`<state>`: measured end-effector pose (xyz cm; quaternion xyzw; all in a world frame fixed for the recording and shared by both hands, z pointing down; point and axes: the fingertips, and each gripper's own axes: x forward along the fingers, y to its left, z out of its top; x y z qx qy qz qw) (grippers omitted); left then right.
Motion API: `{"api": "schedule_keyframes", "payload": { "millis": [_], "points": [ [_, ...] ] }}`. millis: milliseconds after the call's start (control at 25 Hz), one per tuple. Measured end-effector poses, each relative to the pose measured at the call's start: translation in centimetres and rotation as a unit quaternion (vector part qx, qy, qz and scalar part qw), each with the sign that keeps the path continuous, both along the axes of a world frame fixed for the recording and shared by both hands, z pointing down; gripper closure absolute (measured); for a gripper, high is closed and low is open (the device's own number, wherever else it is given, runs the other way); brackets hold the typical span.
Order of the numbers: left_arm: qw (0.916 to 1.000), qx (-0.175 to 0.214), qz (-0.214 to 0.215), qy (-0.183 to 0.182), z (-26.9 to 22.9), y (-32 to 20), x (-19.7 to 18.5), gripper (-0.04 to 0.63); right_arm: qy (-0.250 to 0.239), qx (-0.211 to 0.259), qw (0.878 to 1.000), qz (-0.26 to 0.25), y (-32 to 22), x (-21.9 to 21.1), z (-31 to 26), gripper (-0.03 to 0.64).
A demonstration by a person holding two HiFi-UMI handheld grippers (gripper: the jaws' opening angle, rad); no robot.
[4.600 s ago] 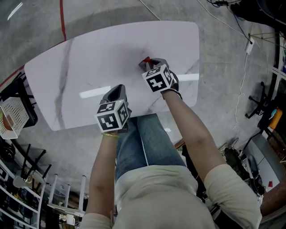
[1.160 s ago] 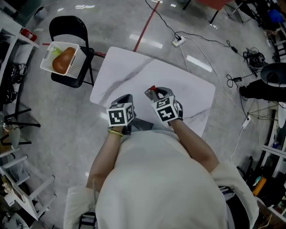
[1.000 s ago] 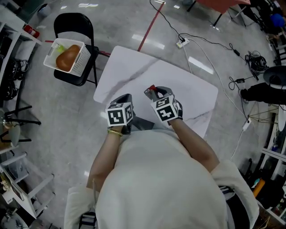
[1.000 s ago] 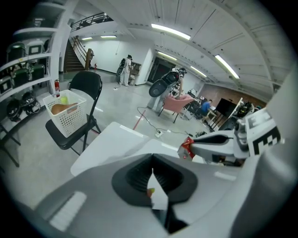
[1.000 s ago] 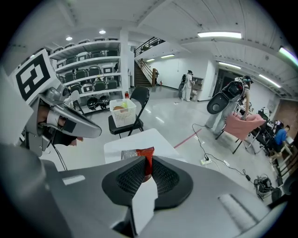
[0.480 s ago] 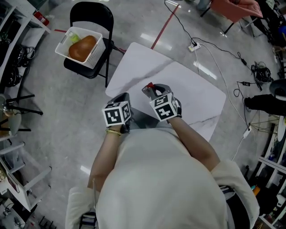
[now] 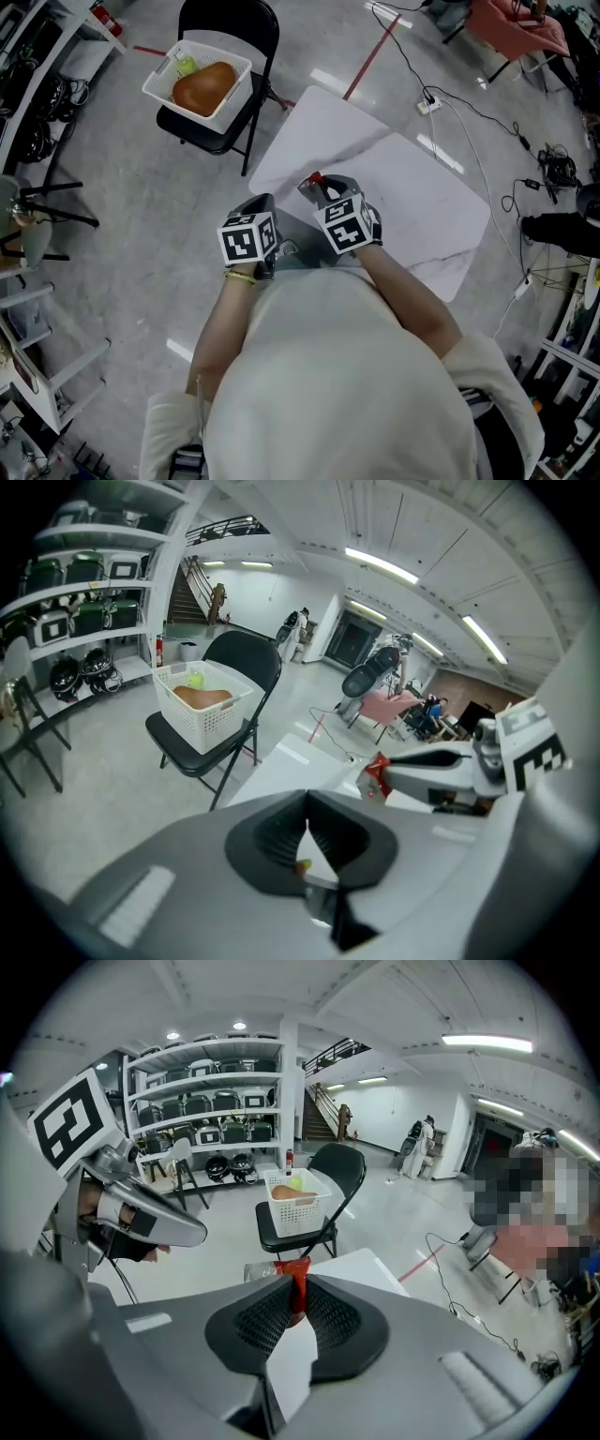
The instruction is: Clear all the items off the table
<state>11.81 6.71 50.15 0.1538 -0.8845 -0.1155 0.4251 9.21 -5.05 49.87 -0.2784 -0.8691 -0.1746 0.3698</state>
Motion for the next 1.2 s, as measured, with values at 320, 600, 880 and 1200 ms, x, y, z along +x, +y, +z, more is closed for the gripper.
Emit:
{"api": "schedule_keyframes", "payload": {
  "millis": [320, 600, 880, 1200],
  "points": [
    [0.9992, 0.004, -0.041, 0.001, 0.1, 4.7, 0.1, 0.586, -0.002, -0.004, 0.999, -0.034, 5.0, -0.8, -0.3, 0.577],
    [0.9966, 0.002, -0.083, -0.001, -0.1, 7.8, -0.1, 0.586, -0.012, -0.015, 0.997, -0.07, 8.5, -2.4, -1.1, 0.577],
    [0.9919, 0.003, -0.127, 0.0, -0.1, 10.5, -0.3, 0.586, -0.008, -0.013, 0.993, -0.115, 11.5, -3.2, -0.9, 0.577],
    [0.9881, -0.001, -0.154, -0.004, 0.1, 13.9, -1.9, 0.586, -0.015, -0.019, 0.989, -0.145, 15.5, -5.9, -0.6, 0.577]
  ]
}}
